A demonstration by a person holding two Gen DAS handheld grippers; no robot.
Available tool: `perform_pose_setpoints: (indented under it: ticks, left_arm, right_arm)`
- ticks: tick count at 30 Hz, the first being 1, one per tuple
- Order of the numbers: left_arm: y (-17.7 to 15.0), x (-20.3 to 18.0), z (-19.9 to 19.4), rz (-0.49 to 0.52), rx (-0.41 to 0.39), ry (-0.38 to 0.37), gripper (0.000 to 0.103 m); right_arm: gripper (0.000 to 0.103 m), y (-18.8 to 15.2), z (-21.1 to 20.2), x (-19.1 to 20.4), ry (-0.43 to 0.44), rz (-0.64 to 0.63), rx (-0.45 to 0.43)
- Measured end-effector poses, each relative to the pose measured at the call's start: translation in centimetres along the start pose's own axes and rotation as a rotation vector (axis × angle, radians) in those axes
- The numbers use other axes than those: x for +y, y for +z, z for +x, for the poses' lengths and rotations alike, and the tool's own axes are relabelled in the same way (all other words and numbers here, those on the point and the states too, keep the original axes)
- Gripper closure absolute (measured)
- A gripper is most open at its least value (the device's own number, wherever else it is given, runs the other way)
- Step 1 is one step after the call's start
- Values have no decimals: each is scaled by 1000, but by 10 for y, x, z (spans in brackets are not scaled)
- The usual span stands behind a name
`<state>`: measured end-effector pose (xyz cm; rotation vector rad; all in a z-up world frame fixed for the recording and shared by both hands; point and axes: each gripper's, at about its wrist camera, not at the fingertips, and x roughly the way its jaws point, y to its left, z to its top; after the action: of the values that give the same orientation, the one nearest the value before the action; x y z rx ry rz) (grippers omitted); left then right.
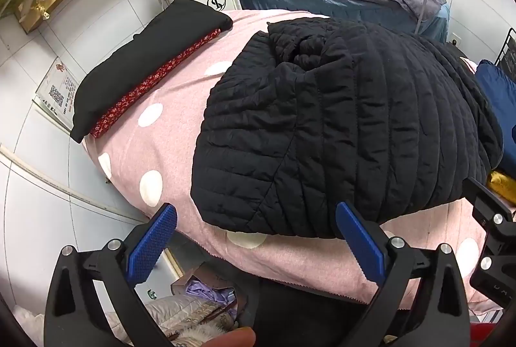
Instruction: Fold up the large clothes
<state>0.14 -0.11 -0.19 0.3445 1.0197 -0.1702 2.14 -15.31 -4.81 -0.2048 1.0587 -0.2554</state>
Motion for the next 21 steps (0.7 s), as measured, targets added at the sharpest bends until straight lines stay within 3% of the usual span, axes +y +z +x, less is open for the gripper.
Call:
perform_pose_setpoints:
  ticks: [21]
  left_arm:
    - [-3, 5, -1, 18, 0, 7, 6]
  right_arm:
    - [16, -3, 2, -2, -1, 6, 5]
